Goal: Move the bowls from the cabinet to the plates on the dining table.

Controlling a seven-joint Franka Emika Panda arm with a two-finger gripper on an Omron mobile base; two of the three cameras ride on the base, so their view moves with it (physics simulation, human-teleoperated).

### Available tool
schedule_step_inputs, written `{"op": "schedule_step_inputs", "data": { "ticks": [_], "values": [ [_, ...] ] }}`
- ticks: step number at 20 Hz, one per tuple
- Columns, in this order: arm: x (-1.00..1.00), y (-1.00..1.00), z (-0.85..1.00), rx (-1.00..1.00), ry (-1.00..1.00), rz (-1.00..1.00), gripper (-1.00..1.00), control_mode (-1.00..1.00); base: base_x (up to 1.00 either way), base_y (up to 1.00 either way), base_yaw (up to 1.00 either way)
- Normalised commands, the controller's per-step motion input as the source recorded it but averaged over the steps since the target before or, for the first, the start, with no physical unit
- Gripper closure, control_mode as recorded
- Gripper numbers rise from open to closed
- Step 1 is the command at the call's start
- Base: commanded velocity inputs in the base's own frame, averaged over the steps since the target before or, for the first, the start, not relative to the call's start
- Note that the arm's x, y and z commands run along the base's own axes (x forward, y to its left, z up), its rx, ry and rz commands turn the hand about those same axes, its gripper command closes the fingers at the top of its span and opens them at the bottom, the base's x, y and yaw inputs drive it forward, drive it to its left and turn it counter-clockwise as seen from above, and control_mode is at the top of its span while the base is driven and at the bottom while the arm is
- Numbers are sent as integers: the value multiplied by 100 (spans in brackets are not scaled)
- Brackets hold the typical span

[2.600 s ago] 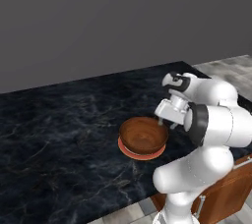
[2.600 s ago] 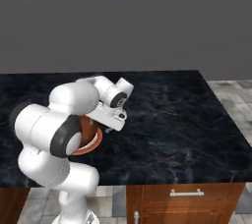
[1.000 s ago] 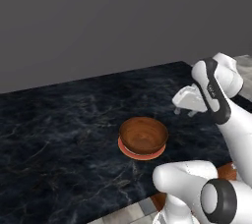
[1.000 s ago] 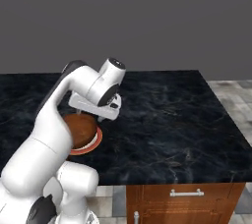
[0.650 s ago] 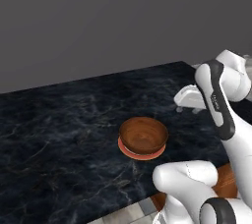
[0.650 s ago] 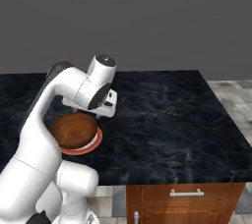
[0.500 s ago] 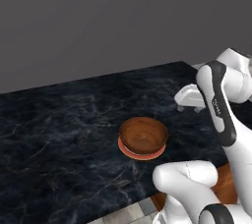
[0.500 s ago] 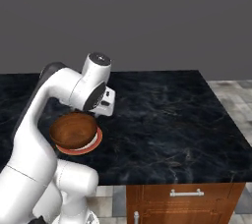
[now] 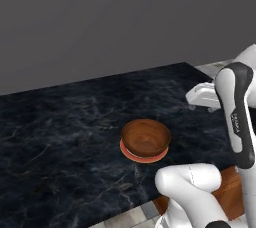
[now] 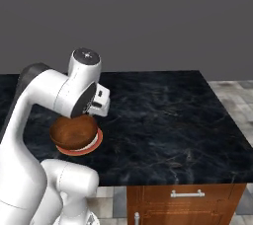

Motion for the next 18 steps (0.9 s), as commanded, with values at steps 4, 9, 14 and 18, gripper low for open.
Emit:
{"op": "schedule_step_inputs", "data": {
  "ticks": [4, 9, 14, 18],
  "values": [
    [-42, 0, 39, 0, -3, -3, -100, -100, 0, 0, 0],
    [-36, 3, 42, -3, -4, -2, -100, -100, 0, 0, 0],
    [-24, 5, 36, -7, -8, -2, -100, -100, 0, 0, 0],
    [-25, 0, 36, -4, -5, 0, -100, -100, 0, 0, 0]
  ]
}}
